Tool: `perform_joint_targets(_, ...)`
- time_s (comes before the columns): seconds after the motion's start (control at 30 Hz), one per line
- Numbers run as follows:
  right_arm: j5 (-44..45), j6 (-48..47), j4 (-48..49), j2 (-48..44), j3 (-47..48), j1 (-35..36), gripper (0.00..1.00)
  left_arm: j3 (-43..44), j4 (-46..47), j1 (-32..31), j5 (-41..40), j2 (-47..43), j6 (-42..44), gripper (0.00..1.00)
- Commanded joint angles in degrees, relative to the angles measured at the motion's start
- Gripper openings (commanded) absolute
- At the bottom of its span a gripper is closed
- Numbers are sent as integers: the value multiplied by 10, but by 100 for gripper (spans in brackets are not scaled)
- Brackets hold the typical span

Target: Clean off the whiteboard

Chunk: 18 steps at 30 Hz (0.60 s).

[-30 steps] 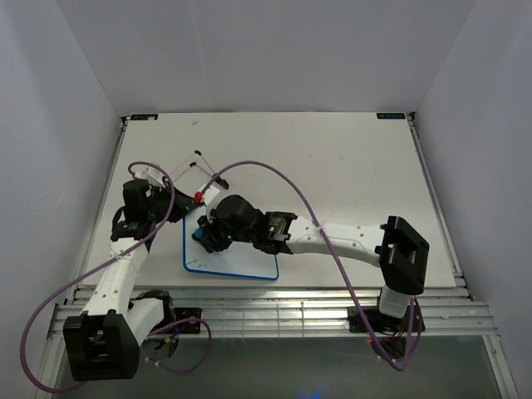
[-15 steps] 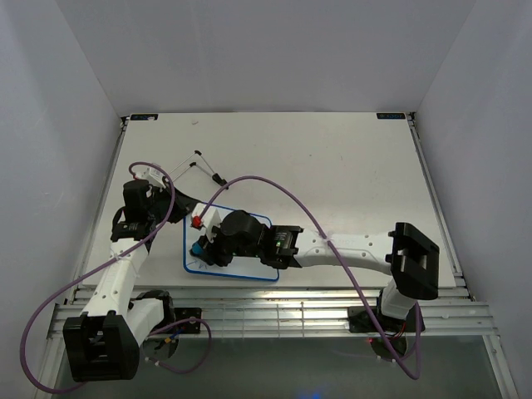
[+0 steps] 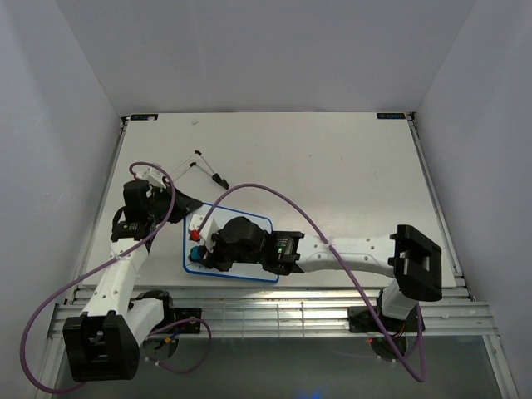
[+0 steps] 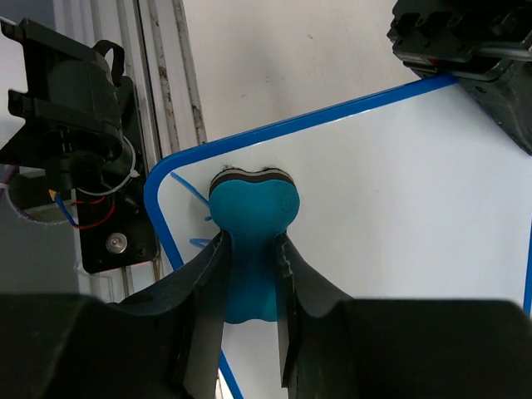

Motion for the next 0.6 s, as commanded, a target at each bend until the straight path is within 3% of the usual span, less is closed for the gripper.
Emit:
perform_joint_targets(0.0, -58, -19, -28, 9, -26, 35, 8, -3, -29, -8, -72, 3, 40, 0)
perform_joint_targets(0.57, -67, -55, 10, -12, -70, 50, 8, -3, -30, -8, -74, 0, 41, 0)
